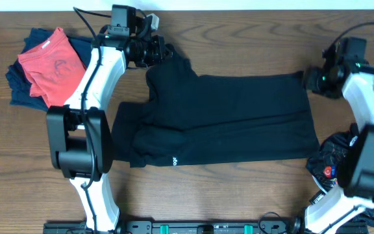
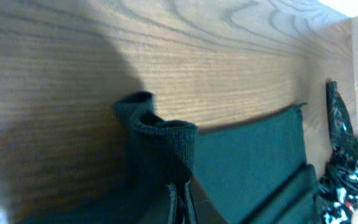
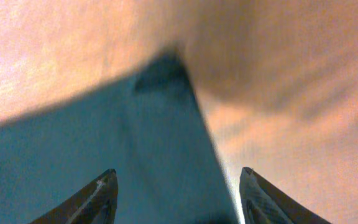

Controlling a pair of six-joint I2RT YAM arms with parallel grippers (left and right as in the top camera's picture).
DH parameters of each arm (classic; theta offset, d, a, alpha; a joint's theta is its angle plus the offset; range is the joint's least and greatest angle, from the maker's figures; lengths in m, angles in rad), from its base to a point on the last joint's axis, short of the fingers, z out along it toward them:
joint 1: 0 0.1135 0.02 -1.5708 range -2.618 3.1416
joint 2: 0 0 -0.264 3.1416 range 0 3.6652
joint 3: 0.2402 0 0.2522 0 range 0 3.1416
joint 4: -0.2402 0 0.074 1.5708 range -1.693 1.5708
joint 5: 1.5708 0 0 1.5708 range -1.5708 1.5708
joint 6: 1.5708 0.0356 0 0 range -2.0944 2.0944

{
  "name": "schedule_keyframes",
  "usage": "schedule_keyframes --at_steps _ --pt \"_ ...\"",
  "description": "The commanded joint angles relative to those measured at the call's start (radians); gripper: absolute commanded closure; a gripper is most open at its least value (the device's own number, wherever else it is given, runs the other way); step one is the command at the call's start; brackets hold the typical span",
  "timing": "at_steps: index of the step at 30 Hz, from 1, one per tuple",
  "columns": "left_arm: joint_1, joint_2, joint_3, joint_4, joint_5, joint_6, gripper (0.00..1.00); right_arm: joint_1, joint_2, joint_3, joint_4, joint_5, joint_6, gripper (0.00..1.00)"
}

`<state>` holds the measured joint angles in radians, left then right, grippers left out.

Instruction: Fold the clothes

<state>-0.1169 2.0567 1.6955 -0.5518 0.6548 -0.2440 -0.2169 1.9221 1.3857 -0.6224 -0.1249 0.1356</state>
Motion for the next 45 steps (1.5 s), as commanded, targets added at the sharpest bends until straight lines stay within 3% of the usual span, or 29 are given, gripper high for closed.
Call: schedule_keyframes --at_steps 1,12,24,26,29,39,45 --pt "0.002 -0.01 0.011 -0.035 0.016 -0.004 0.94 0.018 0.104 0.074 0.032 0.017 -0.021 0.39" --pt "0.002 -0.01 0.011 -0.097 0.014 0.0 0.94 0.063 0.291 0.099 0.247 -0.023 -0.017 0.41" --pt "0.002 -0.01 0.01 -0.114 -0.019 0.0 0.94 0.084 0.298 0.099 0.21 0.055 0.011 0.58" --pt "0.002 -0.01 0.01 -0.121 -0.019 0.0 0.94 0.084 0.298 0.098 0.206 0.078 0.026 0.66" --pt "0.002 -0.01 0.01 -0.124 -0.019 0.004 0.94 0.084 0.298 0.099 0.208 0.085 0.063 0.99" --pt "0.035 -0.048 0.011 -0.055 -0.014 0.026 0.94 0.072 0.225 0.169 0.101 0.085 0.089 0.99" --pt "0.055 -0.153 0.011 -0.241 -0.007 0.06 0.94 0.049 0.087 0.219 -0.104 0.099 0.089 0.99"
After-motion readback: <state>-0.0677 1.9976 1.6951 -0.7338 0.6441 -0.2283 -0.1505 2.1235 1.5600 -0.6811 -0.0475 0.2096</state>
